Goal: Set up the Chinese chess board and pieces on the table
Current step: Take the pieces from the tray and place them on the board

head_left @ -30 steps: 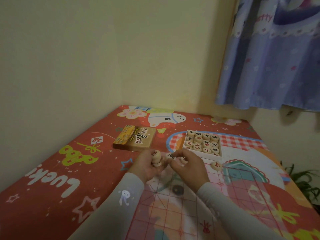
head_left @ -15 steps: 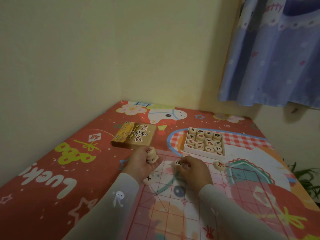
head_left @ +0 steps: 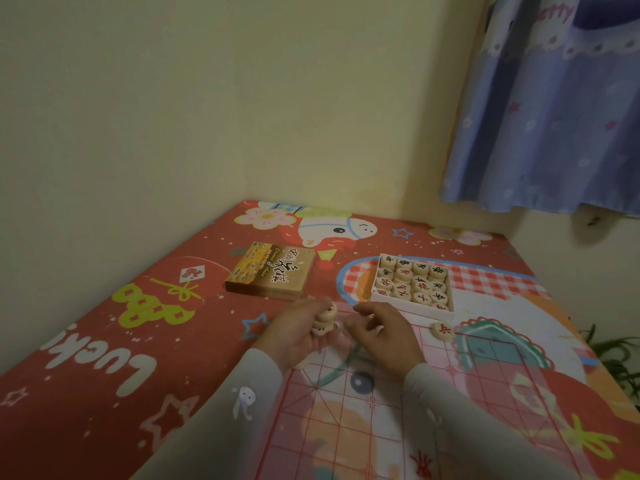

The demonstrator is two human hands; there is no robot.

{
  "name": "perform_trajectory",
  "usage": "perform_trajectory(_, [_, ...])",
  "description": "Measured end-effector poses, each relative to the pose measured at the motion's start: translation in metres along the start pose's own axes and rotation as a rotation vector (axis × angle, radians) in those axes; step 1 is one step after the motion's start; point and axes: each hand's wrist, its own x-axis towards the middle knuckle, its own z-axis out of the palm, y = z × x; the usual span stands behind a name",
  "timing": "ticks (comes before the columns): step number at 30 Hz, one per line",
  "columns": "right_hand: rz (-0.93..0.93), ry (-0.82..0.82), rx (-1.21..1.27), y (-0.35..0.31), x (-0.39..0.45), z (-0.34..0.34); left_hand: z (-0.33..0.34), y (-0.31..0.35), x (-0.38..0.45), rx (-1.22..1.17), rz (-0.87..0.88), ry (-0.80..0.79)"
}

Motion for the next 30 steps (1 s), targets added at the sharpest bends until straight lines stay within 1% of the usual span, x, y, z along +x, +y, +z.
perform_trajectory(2, [-0.043, -0.090, 0.101, -0.007, -0.003, -0.001, 0.006, -0.003, -0.003, 0.085, 0.004, -0.061])
perform_trajectory(4, [-0.078, -0.113, 0.143, -0.013, -0.008, -0.004, 0.013, -0.006, -0.007, 0.147, 0.010, -0.111])
perform_trajectory(8, [-0.122, -0.043, 0.166, -0.017, -0.015, -0.012, 0.022, -0.009, -0.014, 0.132, -0.016, -0.112])
perform_trajectory(14, [-0.067, 0.062, 0.139, -0.009, -0.021, -0.026, 0.025, -0.008, -0.017, 0.006, -0.056, -0.104])
perform_trajectory(18, [-0.002, 0.147, 0.106, 0.006, -0.022, -0.036, 0.029, -0.006, -0.020, 0.005, -0.029, -0.060])
perform_trajectory(21, [0.013, 0.166, 0.073, 0.009, -0.024, -0.044, 0.032, -0.005, -0.021, 0.014, -0.019, -0.054])
perform_trajectory(26, [0.024, 0.195, 0.148, 0.007, -0.030, -0.048, 0.037, -0.007, -0.020, 0.024, -0.015, -0.041])
perform_trajectory(30, [0.046, 0.172, 0.047, 0.017, -0.030, -0.056, 0.035, -0.007, -0.018, 0.026, -0.011, -0.035])
